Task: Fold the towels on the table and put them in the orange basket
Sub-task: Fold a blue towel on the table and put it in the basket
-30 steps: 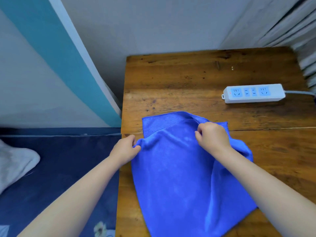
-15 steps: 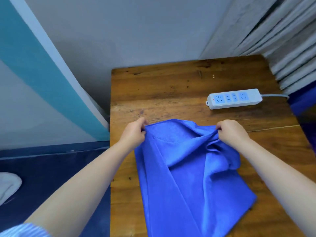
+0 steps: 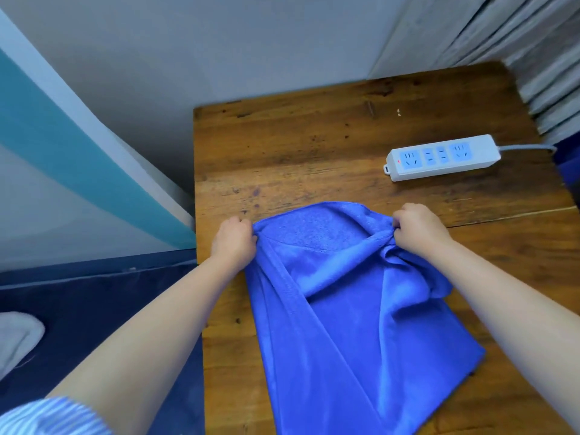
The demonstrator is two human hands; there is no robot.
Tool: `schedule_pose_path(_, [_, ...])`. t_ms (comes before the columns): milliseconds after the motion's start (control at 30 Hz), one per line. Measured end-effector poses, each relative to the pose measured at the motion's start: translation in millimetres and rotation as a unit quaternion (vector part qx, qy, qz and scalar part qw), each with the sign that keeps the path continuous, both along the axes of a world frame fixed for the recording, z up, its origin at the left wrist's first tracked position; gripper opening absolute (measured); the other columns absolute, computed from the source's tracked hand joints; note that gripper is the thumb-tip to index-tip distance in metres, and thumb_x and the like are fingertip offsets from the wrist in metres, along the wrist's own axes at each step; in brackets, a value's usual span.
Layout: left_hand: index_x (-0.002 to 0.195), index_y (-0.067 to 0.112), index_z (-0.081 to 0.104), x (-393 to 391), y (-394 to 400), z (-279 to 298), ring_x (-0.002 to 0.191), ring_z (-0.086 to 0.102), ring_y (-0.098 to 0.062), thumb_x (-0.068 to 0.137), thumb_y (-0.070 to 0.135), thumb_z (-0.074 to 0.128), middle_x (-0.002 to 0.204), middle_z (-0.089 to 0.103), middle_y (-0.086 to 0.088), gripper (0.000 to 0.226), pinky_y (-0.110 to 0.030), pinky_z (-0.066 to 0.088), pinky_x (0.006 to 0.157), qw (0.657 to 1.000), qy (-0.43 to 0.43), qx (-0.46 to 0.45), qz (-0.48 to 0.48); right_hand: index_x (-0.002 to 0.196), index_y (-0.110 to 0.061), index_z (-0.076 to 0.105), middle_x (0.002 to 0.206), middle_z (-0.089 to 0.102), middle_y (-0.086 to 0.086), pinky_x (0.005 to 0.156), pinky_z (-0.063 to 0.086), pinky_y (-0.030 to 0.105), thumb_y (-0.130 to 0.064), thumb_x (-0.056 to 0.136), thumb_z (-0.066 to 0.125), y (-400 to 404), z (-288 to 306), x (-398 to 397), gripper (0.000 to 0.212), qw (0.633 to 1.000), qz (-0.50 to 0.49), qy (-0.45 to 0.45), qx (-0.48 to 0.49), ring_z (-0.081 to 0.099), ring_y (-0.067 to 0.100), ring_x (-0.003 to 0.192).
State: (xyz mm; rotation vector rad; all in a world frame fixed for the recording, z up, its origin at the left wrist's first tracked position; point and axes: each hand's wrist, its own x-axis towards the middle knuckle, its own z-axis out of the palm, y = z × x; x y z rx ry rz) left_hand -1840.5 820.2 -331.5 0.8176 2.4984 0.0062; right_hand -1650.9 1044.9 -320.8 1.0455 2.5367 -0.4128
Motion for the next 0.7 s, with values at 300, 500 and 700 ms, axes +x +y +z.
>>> schedule_pose_path(300, [0.053,0.017,0.041,-7,5,10,0.072,0.048,-0.025,0.082,0.013,0.056,0.058,0.048,0.001,0.032,-0.023,0.031,0.051,0.989,-0.131,0.047,0.057,0.05,-0.011,0.047,0.06,0.048,0.008,0.051,0.032,0.024,-0.004,0.073,0.058,7,22,-13,0.027,0.994,-0.021,-0.001,-0.107,0.048,0.026,0.07])
schedule_pose_path(500, [0.054,0.016,0.04,-8,0,33,0.07,0.044,-0.025,0.081,0.012,0.054,0.065,0.049,-0.006,0.031,-0.029,0.031,0.056,0.992,-0.1,0.056,0.059,0.05,-0.011,0.048,0.063,0.052,0.008,0.048,0.032,0.021,-0.004,0.073,0.057,12,39,-14,0.025,0.989,-0.071,0.064,-0.114,0.048,0.022,0.069])
schedule_pose_path(700, [0.059,0.015,0.04,2,-24,66,0.078,0.053,-0.029,0.084,0.009,0.05,0.081,0.058,-0.014,0.028,-0.035,0.048,0.068,0.997,-0.034,0.019,0.072,0.066,-0.004,0.064,0.074,0.059,0.011,0.06,0.036,0.024,-0.006,0.074,0.06,34,73,2,0.01,0.988,-0.083,0.082,-0.098,0.051,0.02,0.077])
